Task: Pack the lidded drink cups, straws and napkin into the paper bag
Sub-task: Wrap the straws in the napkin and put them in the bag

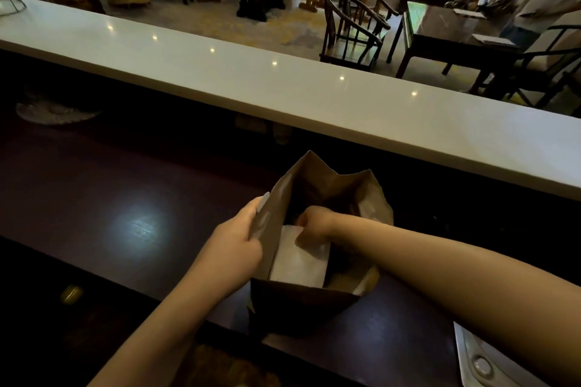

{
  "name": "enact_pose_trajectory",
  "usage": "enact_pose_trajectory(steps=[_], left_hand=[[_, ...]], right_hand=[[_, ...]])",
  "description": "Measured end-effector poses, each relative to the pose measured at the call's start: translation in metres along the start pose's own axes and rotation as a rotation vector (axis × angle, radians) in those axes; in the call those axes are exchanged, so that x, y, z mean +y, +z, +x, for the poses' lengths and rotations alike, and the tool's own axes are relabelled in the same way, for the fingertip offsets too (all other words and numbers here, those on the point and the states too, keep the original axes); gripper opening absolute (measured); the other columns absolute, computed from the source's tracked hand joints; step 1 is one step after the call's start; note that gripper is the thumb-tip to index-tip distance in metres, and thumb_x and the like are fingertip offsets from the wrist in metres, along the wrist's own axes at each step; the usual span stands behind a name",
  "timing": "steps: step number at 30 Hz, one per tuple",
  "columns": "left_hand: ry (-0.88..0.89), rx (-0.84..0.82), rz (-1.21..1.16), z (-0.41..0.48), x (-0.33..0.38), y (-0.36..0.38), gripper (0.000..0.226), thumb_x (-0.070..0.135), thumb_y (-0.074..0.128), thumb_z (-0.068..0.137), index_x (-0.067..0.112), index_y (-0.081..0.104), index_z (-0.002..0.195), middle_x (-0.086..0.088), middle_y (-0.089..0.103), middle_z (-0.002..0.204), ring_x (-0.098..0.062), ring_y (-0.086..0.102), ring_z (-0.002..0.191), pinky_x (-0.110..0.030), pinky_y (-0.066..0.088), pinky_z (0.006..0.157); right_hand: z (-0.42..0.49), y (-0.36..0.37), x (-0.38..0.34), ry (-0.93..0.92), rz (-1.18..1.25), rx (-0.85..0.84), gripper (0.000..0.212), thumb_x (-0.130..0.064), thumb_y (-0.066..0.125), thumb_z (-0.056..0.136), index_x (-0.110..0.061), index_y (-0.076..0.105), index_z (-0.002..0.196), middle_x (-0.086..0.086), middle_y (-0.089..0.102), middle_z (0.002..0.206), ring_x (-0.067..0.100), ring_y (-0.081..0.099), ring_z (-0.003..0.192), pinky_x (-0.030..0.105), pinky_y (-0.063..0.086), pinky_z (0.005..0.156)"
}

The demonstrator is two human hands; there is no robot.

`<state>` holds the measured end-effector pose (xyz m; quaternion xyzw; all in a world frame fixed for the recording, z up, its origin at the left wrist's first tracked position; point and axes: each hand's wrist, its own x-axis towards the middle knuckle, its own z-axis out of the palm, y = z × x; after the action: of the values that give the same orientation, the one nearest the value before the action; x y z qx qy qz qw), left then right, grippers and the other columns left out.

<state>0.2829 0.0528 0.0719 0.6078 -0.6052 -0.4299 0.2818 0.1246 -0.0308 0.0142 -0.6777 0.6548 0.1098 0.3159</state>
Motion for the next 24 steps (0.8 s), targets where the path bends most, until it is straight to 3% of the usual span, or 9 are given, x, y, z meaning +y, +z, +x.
enact_pose_trajectory(steps=[2, 5, 7, 11, 14, 20, 24], left_hand=[[0.009, 0.009, 0.011, -0.001, -0.003, 0.001, 0.057, 0.006, 0.044, 0.090, 0.040, 0.038, 0.136, 0.027, 0.053, 0.088, 0.008, 0.050, 0.078, -0.012, 0.041, 0.072], [-0.015, 0.025, 0.060, -0.003, -0.005, 0.004, 0.062, 0.003, 0.040, 0.090, 0.034, 0.031, 0.143, 0.008, 0.061, 0.116, -0.006, 0.057, 0.091, -0.024, 0.050, 0.077], [-0.027, 0.033, 0.084, -0.004, -0.003, 0.006, 0.065, 0.001, 0.038, 0.089, 0.034, 0.027, 0.144, 0.001, 0.061, 0.120, -0.012, 0.062, 0.092, -0.030, 0.054, 0.078], [-0.027, 0.048, 0.084, -0.008, 0.001, 0.012, 0.065, 0.002, 0.038, 0.091, 0.033, 0.022, 0.146, 0.013, 0.053, 0.113, 0.008, 0.046, 0.068, -0.008, 0.044, 0.059], [-0.046, 0.034, 0.082, -0.012, 0.004, 0.016, 0.064, 0.005, 0.038, 0.092, 0.032, 0.020, 0.146, 0.008, 0.056, 0.122, 0.014, 0.039, 0.068, -0.005, 0.039, 0.058], [-0.042, 0.004, 0.073, -0.011, 0.008, 0.015, 0.062, 0.007, 0.037, 0.093, 0.036, 0.021, 0.145, 0.015, 0.056, 0.104, 0.007, 0.052, 0.078, -0.011, 0.044, 0.061], [-0.054, -0.010, 0.069, -0.011, 0.009, 0.016, 0.062, 0.007, 0.036, 0.093, 0.038, 0.022, 0.144, 0.014, 0.061, 0.093, -0.006, 0.062, 0.075, -0.016, 0.048, 0.058]], right_hand=[[0.008, 0.006, 0.007, 0.013, 0.090, 0.052, 0.039, -0.014, 0.063, 0.085, -0.008, 0.056, 0.124, 0.011, 0.061, 0.121, 0.025, 0.061, 0.109, 0.027, 0.050, 0.080], [0.014, 0.017, 0.015, 0.027, 0.110, 0.098, 0.039, -0.014, 0.063, 0.085, -0.010, 0.056, 0.124, 0.011, 0.061, 0.121, 0.025, 0.061, 0.107, 0.030, 0.052, 0.083], [0.016, 0.021, 0.021, 0.012, 0.096, 0.108, 0.036, -0.013, 0.063, 0.085, -0.010, 0.058, 0.121, 0.010, 0.061, 0.121, 0.024, 0.060, 0.108, 0.031, 0.052, 0.085], [0.017, 0.029, 0.029, -0.033, 0.090, 0.155, 0.033, -0.014, 0.063, 0.085, -0.009, 0.059, 0.117, 0.011, 0.062, 0.120, 0.026, 0.060, 0.107, 0.034, 0.052, 0.087], [0.017, 0.033, 0.032, -0.049, 0.056, 0.232, 0.035, -0.020, 0.065, 0.084, -0.012, 0.055, 0.116, 0.010, 0.058, 0.120, 0.026, 0.058, 0.106, 0.032, 0.049, 0.084], [0.011, 0.032, 0.029, -0.116, -0.050, 0.294, 0.049, -0.023, 0.068, 0.080, -0.016, 0.048, 0.123, 0.006, 0.045, 0.129, 0.026, 0.045, 0.119, 0.034, 0.042, 0.094], [0.009, 0.035, 0.024, -0.185, -0.180, 0.182, 0.050, -0.026, 0.070, 0.077, -0.018, 0.049, 0.121, 0.004, 0.039, 0.130, 0.025, 0.039, 0.119, 0.034, 0.041, 0.094]])
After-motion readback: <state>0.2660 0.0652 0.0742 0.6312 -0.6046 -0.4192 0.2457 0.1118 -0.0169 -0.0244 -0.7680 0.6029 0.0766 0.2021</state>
